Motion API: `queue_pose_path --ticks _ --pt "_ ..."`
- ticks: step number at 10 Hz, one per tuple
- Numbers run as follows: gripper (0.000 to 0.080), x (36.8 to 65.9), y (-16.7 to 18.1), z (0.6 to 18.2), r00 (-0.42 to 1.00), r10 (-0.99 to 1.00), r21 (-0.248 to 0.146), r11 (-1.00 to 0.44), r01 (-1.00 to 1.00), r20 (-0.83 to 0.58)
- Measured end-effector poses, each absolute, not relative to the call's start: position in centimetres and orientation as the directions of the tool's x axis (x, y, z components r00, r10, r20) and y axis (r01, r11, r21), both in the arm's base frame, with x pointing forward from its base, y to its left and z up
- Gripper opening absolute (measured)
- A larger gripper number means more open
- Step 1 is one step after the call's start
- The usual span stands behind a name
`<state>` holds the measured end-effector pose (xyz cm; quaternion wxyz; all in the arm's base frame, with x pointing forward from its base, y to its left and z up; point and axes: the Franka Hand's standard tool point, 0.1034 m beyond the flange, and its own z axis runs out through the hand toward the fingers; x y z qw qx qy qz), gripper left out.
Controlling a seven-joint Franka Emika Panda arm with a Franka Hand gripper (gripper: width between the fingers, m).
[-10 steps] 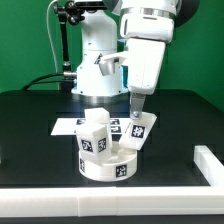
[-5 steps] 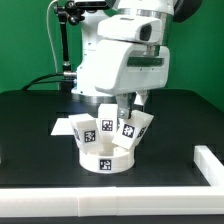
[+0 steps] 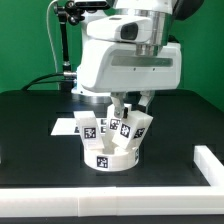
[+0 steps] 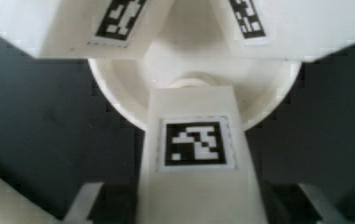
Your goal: Assemble stool
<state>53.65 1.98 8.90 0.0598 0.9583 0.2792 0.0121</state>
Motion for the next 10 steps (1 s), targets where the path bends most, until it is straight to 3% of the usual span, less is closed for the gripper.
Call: queue_pose_path --ticks 4,10 --pt "0.0336 53.1 0.9 8.6 0.969 0.223 0.088 -0.973 0.214 0.105" --pt "0.0336 53.7 1.8 8.4 0.967 -0.152 0.029 -0.987 -0.161 0.206"
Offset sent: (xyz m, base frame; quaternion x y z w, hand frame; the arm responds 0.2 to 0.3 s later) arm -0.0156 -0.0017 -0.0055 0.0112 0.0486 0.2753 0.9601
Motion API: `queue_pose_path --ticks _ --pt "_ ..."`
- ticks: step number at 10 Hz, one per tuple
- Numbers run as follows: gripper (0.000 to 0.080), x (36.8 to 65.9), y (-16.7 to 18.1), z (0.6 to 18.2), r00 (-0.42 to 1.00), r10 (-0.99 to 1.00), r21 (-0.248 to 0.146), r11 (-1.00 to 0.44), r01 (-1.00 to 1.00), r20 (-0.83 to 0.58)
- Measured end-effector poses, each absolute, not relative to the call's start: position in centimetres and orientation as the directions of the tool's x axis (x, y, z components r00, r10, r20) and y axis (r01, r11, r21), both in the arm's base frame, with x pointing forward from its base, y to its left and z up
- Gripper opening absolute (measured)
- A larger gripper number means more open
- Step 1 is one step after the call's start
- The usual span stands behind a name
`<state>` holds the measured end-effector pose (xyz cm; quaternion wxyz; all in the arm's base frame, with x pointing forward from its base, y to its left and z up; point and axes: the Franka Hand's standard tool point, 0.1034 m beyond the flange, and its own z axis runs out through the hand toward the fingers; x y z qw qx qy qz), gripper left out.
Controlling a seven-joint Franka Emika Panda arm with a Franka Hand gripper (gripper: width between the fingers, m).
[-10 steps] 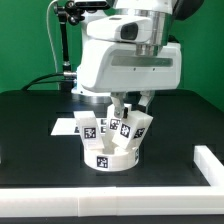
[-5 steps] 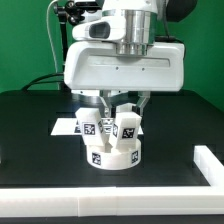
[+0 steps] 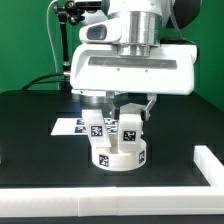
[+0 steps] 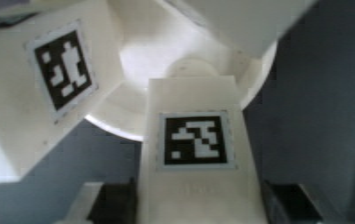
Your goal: Assemble stool
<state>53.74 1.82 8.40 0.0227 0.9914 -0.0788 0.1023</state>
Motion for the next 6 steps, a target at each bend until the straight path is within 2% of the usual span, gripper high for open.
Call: queue_pose_path --ticks 6 --pt "0.0337 53.58 2.4 8.31 0.825 -0.531 -0.079 -0.846 -0.527 0.194"
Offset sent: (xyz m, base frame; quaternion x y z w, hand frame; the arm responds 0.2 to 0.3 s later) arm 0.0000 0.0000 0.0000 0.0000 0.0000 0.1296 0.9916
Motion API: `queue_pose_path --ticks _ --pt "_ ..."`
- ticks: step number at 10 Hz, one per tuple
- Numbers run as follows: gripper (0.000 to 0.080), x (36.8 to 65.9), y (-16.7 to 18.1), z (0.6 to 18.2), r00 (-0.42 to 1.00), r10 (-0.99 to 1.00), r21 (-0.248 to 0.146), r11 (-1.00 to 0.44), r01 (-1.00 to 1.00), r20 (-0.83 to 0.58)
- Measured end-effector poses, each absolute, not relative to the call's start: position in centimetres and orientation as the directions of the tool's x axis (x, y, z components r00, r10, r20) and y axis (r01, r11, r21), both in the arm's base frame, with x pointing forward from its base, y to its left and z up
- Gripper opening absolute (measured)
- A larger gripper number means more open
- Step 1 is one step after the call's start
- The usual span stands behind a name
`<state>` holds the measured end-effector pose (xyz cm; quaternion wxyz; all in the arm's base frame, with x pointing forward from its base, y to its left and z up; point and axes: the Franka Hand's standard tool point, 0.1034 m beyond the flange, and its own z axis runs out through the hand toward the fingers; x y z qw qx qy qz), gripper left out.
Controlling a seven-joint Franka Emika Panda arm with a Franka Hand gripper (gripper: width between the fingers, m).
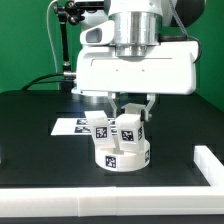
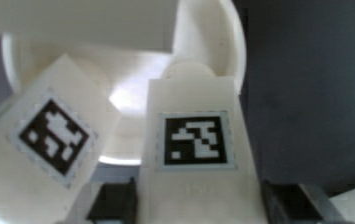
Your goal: Assemble stool
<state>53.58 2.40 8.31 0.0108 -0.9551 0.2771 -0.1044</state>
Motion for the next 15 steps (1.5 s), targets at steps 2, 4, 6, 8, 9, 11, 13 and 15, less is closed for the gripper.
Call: queue_pose_path --ticks 2,4,6,8,9,11,13,15 --pt "0.0336 53.7 2.9 8.3 0.685 -0.707 -0.141 -0.706 -0.694 0.174" --pt "0.0337 53.7 3.5 8.4 0.53 -0.837 -0.191 -0.547 -0.815 0.135" --pt "0.0336 53.8 3.1 8.5 0.403 -0.911 -0.225 -0.413 -0.882 0.094" --pt "0.0337 53.8 3.1 8.5 0.285 -0.957 -0.241 -0.29 -0.926 0.059" --pt "0.0337 53.8 3.1 8.5 0.289 -0.955 -0.241 -0.295 -0.925 0.06" --pt "0.0538 54.1 3.3 8.8 0.319 -0.946 -0.241 -0.325 -0.915 0.062" --pt "0.0626 54.5 3.9 10.0 0.395 -0.917 -0.241 -0.395 -0.887 0.052" --pt "0.0642 54.7 4.0 11.0 0.447 -0.893 -0.249 -0.445 -0.86 0.054"
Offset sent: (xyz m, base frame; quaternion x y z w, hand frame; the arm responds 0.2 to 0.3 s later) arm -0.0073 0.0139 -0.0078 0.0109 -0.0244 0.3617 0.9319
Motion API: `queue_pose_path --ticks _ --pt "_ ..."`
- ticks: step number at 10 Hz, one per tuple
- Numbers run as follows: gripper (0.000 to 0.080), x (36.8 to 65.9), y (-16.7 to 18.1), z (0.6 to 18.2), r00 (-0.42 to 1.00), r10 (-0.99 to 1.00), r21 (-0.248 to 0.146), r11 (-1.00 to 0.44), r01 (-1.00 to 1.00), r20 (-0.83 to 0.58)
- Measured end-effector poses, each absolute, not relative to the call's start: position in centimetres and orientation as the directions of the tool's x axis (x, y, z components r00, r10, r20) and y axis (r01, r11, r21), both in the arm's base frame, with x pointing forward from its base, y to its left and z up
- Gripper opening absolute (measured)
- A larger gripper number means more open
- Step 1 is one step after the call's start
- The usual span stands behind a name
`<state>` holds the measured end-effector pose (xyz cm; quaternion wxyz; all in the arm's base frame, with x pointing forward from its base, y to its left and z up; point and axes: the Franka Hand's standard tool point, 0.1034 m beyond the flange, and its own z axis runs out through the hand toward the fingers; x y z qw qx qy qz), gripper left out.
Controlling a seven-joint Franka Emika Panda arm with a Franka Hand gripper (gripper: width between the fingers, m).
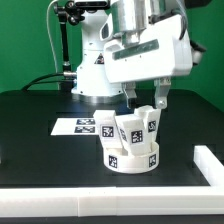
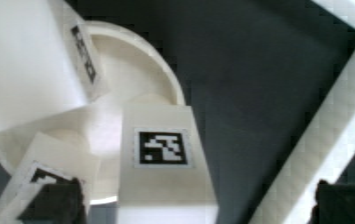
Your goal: Assemble stool
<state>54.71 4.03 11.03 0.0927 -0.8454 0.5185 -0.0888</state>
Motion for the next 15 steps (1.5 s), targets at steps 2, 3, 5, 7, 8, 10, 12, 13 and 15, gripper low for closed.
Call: queue_pose_path --ticks 2,3,5,7,8,10,12,13,15 --pt "0.0649 54.61 3.96 10.78 0.566 -0.819 -0.234 -0.57 -0.788 0.089" --pt "0.0649 54.61 3.97 10.78 0.591 -0.801 -0.231 -0.596 -0.769 0.096" --pt "0.0649 54.69 4.44 10.6 0.823 -0.54 -0.149 -0.841 -0.519 0.176" --pt "0.0649 54.8 4.36 10.71 0.93 -0.317 -0.096 -0.948 -0.303 0.189" --pt "0.0649 54.64 4.35 10.6 0.964 -0.204 -0.075 -0.978 -0.194 0.172" --pt "0.0649 54.67 4.18 10.6 0.981 -0.084 -0.051 -0.996 -0.076 0.174" --pt "0.0649 54.66 4.02 10.57 0.984 0.03 -0.026 -0.999 0.035 0.177" --pt "0.0649 54.67 3.96 10.56 0.982 0.06 -0.019 -0.998 0.065 0.177" --pt "0.0649 54.73 3.58 10.55 0.929 0.332 0.046 -0.943 0.329 0.163"
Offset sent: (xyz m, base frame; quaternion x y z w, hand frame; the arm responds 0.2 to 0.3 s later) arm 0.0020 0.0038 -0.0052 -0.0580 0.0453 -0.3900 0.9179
